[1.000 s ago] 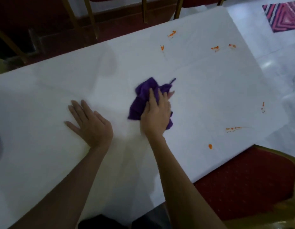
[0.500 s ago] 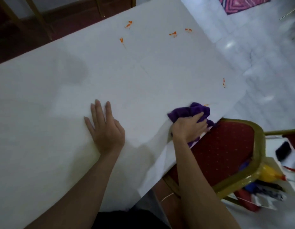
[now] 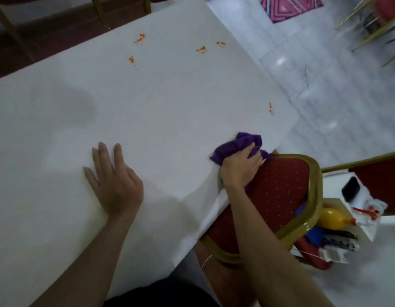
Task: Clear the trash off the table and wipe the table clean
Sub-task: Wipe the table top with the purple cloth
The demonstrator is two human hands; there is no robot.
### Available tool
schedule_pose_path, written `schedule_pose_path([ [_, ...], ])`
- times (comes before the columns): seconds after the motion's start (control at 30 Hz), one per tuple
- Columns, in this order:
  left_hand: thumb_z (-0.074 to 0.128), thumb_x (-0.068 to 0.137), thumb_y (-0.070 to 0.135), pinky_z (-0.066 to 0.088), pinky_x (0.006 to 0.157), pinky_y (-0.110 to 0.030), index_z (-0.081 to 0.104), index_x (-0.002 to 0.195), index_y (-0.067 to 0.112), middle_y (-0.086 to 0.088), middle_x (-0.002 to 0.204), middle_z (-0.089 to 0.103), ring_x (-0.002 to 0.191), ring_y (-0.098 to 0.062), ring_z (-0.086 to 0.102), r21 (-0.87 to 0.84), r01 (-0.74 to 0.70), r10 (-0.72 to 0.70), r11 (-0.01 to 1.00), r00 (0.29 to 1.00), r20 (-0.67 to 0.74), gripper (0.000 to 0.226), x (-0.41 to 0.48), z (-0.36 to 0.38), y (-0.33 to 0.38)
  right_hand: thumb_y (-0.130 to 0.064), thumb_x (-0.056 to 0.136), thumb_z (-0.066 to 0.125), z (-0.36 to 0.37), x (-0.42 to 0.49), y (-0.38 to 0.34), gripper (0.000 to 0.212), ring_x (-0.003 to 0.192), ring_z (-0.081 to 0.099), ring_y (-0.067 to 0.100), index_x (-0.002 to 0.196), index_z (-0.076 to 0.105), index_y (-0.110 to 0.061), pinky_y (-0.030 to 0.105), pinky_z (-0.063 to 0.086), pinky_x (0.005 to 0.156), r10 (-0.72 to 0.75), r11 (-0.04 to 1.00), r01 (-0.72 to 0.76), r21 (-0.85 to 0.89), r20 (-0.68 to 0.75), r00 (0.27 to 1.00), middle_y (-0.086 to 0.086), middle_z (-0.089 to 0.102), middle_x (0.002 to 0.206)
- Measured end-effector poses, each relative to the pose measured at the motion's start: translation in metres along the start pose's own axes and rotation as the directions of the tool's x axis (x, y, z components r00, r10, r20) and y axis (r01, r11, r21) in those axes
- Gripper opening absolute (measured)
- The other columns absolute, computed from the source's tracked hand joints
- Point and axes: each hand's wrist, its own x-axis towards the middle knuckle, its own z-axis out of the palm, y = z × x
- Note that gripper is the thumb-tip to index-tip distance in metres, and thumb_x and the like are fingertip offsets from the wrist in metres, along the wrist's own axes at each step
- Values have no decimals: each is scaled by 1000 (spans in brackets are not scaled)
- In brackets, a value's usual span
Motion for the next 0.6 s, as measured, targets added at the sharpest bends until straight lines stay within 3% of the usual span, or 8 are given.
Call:
schedule_pose_path([
  [0.07,33,99,16,8,123,-53,35,152,20,-13,164,23,155,-26,13,10,7,-7,1000,1000,13,53,0,-1,1,-20,100,36,-1,30,-11,62,149,17,39,158,19,-9,45,11,123,33,999,-33,1,51,998,21,21,161],
  [0.13,33,99,16,8,123,-54,34,152,20,-12,165,22,155,-26,12,24,21,-22,999,999,25,54,1,-2,6,-23,103,34,3,28,-20,60,150,14,39,159,19,-11,44,9,123,-25,1000,26,-11,79,997,20,20,163],
  [0.23,36,99,16,9,123,-54,34,152,20,-11,165,22,155,-25,12,41,43,-44,998,998,38,54,1,-4,9,-20,104,39,14,-37,-16,56,150,19,41,157,28,-9,49,19,122,-358,934,356,39,115,927,22,26,161],
  [0.33,36,100,17,8,124,-54,34,152,19,-10,165,22,155,-24,11,41,70,-73,997,995,71,52,1,-7,13,-13,103,43,11,-127,0,58,151,14,44,157,24,-5,56,18,121,-726,686,715,134,180,663,27,23,160],
  [0.47,35,102,15,8,124,-54,34,152,19,-10,165,21,155,-24,11,47,94,-98,995,990,101,50,2,-8,17,-25,104,41,-11,-158,18,71,153,-13,34,159,-4,-20,54,-2,123,-805,494,846,201,474,357,13,-7,168],
  [0.5,35,102,13,7,124,-54,34,151,18,-11,165,21,155,-25,11,40,111,-115,993,988,106,50,2,-7,18,-25,103,40,-13,-146,21,72,153,-15,34,159,-5,-20,52,-5,122,-801,476,861,177,491,342,13,-8,167],
  [0.53,36,101,11,6,124,-54,34,151,17,-12,165,20,155,-26,10,31,151,-153,988,982,110,51,3,-6,24,-23,101,42,-12,-131,25,73,153,-12,36,160,-1,-17,50,-6,122,-792,496,857,140,477,381,15,-5,167],
  [0.6,39,96,5,5,124,-55,35,150,13,-14,166,17,155,-29,8,0,294,-292,956,948,122,55,7,-3,44,-17,94,44,-14,-90,27,73,152,0,44,159,12,-10,51,0,122,-718,628,776,61,430,548,23,10,165],
])
